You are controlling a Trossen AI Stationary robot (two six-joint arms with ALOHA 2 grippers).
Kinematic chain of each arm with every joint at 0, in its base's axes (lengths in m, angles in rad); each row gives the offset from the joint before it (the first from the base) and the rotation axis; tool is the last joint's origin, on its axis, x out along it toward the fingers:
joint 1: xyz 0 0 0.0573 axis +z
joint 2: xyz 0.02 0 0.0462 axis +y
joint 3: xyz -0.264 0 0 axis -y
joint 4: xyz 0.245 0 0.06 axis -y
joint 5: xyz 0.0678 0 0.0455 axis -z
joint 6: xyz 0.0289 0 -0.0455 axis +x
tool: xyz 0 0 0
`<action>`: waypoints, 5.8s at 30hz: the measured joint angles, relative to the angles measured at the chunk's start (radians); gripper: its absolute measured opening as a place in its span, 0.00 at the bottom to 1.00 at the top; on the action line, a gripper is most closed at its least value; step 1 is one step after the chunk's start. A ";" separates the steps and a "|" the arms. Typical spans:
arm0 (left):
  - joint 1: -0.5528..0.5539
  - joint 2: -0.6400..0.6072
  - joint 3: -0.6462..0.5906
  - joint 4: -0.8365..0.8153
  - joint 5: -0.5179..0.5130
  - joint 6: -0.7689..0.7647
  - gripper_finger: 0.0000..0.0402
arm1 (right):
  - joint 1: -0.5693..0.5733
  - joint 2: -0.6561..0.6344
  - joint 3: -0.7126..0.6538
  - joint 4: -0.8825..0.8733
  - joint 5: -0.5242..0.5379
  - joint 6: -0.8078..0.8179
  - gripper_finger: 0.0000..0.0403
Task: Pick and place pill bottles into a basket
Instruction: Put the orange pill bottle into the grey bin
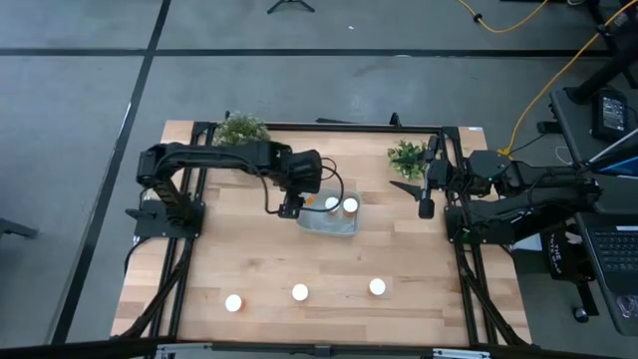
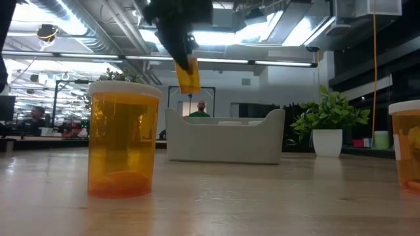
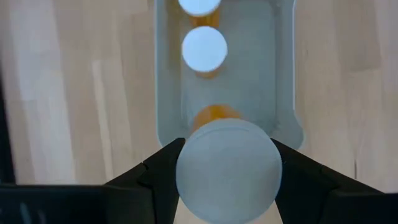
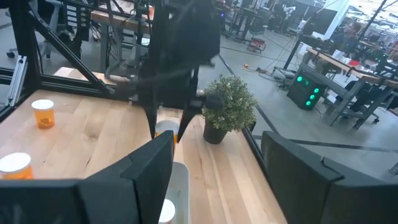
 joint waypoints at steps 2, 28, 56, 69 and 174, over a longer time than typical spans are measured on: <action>0.000 0.025 0.000 0.000 0.000 0.012 0.49 | 0.000 0.000 0.000 0.000 0.000 0.000 0.61; 0.012 0.198 0.001 0.119 0.036 0.040 0.49 | 0.000 -0.001 0.000 -0.025 0.000 0.000 0.61; 0.051 0.290 0.000 0.150 0.040 0.076 0.52 | 0.000 -0.001 0.000 -0.039 0.000 -0.002 0.61; 0.050 0.290 0.000 0.142 0.059 0.072 0.55 | 0.000 -0.001 0.000 -0.041 0.000 -0.003 0.61; -0.891 -0.226 0.771 -0.558 -1.163 -0.511 0.75 | 0.533 0.999 0.650 -0.763 -0.164 1.046 0.81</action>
